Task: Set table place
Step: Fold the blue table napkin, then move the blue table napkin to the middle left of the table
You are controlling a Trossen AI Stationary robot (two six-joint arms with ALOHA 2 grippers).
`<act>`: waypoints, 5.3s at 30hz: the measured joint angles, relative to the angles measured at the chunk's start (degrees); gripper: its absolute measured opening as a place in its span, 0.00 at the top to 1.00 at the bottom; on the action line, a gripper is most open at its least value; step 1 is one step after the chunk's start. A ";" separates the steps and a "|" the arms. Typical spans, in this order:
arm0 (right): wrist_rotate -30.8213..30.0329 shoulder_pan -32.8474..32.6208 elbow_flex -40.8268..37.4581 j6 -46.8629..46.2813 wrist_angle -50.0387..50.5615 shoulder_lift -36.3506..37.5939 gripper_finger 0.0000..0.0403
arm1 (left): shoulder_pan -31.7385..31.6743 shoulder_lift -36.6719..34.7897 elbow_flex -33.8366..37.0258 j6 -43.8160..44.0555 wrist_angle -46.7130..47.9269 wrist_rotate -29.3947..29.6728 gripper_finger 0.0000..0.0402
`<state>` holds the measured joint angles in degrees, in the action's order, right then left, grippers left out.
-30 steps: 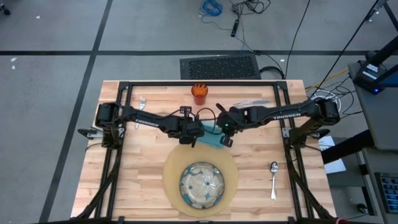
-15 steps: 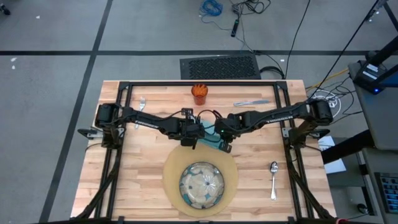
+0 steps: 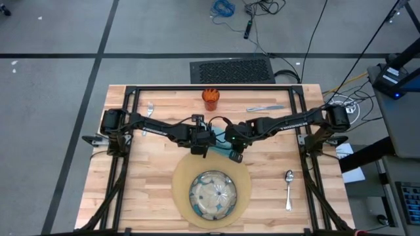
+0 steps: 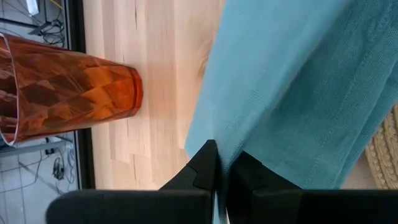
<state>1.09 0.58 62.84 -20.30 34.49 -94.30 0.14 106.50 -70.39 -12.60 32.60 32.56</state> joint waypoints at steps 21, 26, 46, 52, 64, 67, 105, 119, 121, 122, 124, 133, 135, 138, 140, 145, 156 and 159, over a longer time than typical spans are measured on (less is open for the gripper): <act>2.91 3.84 9.28 6.66 12.48 0.07 0.64 | 1.49 0.00 0.00 -0.88 4.46 -10.01 1.00; 2.92 5.12 9.36 7.00 13.16 0.09 0.64 | 1.38 0.00 0.00 -1.38 4.63 -10.03 0.97; -8.19 5.46 9.36 2.55 24.79 11.50 0.64 | 1.03 -0.03 -0.05 10.69 22.75 -7.76 0.56; -8.68 4.56 8.61 1.25 24.15 20.62 0.64 | 0.95 -2.64 -2.66 4.50 16.48 -7.12 0.56; -10.40 4.50 0.06 -1.55 24.03 30.11 0.64 | -3.57 0.76 -11.41 -1.50 6.54 -31.47 0.56; -10.46 4.50 -2.72 -1.78 23.66 30.95 0.64 | -4.76 2.22 -12.18 -1.77 4.45 -32.40 0.56; -9.93 4.57 -5.39 -3.05 20.66 31.58 0.64 | -15.60 13.43 -14.61 13.90 23.24 -25.64 0.56; -9.89 2.37 -5.39 -1.30 20.66 31.58 0.64 | -7.89 13.00 -13.49 24.27 35.22 -24.39 0.56; -9.95 1.54 -5.39 -1.30 20.66 31.61 0.64 | -6.00 12.76 -13.49 25.15 34.15 -23.87 0.56; -9.99 1.11 -5.39 -1.32 20.65 31.62 0.64 | -5.19 12.24 -13.26 25.61 33.92 -23.50 0.56; -10.04 0.15 -5.39 -1.37 20.67 31.64 0.64 | -3.68 10.43 -11.97 27.06 32.48 -22.23 0.56; -10.14 -2.75 -5.39 -2.91 19.81 31.65 0.64 | -2.75 -7.44 6.46 36.17 23.01 -19.78 0.56; -10.14 -2.95 -5.39 -3.02 19.26 31.64 0.64 | -2.24 -12.08 11.25 37.72 18.67 -19.85 0.56; -10.13 -2.95 -5.39 -3.03 17.86 31.65 0.64 | -1.10 -18.62 18.09 36.60 10.52 -20.63 0.56; -10.13 -2.95 -5.39 -3.03 16.93 31.65 0.64 | -0.45 -21.69 22.12 32.77 3.09 -21.80 0.56; -10.09 -2.95 -5.39 -3.80 14.82 31.65 0.64 | -2.86 -23.74 28.90 26.86 -6.61 -21.94 0.56; -9.78 -2.95 -5.41 -6.05 13.23 31.65 0.64 | -6.88 -22.25 29.81 21.38 -12.37 -23.48 0.56; -9.78 -2.95 -5.41 -6.05 13.25 31.65 0.64 | -6.93 -22.25 29.81 19.89 -13.16 -24.00 0.56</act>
<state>-8.69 -2.37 57.43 -26.35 47.75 -62.65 -6.79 84.25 -40.58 7.29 19.44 8.55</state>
